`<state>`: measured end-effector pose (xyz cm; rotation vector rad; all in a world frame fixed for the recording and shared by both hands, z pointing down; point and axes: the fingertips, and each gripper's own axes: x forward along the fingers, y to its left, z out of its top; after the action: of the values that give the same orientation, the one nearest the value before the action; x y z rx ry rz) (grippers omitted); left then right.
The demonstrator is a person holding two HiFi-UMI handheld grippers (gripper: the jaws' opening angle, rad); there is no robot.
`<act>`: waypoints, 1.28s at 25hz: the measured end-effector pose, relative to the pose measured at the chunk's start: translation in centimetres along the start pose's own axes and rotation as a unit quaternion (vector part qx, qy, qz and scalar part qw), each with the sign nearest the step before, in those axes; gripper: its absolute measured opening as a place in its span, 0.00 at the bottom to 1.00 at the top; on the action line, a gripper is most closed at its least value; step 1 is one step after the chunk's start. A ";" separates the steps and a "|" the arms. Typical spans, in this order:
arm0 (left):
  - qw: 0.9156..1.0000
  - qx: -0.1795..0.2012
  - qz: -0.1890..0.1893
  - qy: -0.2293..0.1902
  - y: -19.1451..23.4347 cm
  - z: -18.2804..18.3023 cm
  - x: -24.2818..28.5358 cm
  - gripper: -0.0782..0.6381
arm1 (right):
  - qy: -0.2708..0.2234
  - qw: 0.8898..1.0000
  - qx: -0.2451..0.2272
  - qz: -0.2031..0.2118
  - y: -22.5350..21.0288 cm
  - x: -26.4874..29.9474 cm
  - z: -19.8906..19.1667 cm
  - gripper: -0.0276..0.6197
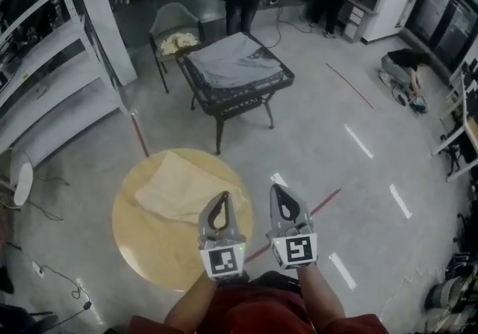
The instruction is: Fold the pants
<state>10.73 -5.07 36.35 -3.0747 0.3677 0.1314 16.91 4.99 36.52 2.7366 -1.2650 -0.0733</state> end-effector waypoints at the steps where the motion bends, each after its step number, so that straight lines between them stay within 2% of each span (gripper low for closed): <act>1: 1.000 0.004 0.015 0.001 0.7 -0.1 0.1 0.12 | 0.000 1.000 0.003 0.014 0.4 0.9 -0.1 0.04; 7: 0.994 0.007 0.104 0.014 3.0 -0.8 1.5 0.12 | -0.023 0.994 0.014 0.107 1.2 5.9 -0.1 0.04; 11: 0.984 0.017 0.174 0.028 2.5 -1.6 3.1 0.12 | -0.033 0.983 0.025 0.176 -0.3 8.3 -0.9 0.04; 17: 0.956 0.032 0.288 0.042 1.2 -1.9 3.2 0.12 | -0.029 0.961 0.026 0.275 -2.7 10.4 -2.9 0.04; 23: 0.916 0.036 0.397 0.052 -0.3 -1.9 -0.3 0.12 | -0.025 0.928 0.033 0.371 -1.8 10.0 -3.8 0.04; 29: 0.887 0.051 0.455 0.059 -1.8 -1.3 -5.4 0.12 | -0.043 0.897 0.018 0.439 0.7 6.7 -2.6 0.04; 32: 0.881 0.059 0.466 0.060 -3.3 -1.0 -8.1 0.12 | -0.049 0.891 0.025 0.450 0.9 4.2 -2.1 0.04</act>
<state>3.75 -0.02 38.19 -2.4960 1.7366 -0.0604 19.10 1.41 38.73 1.9151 -2.4281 -0.0850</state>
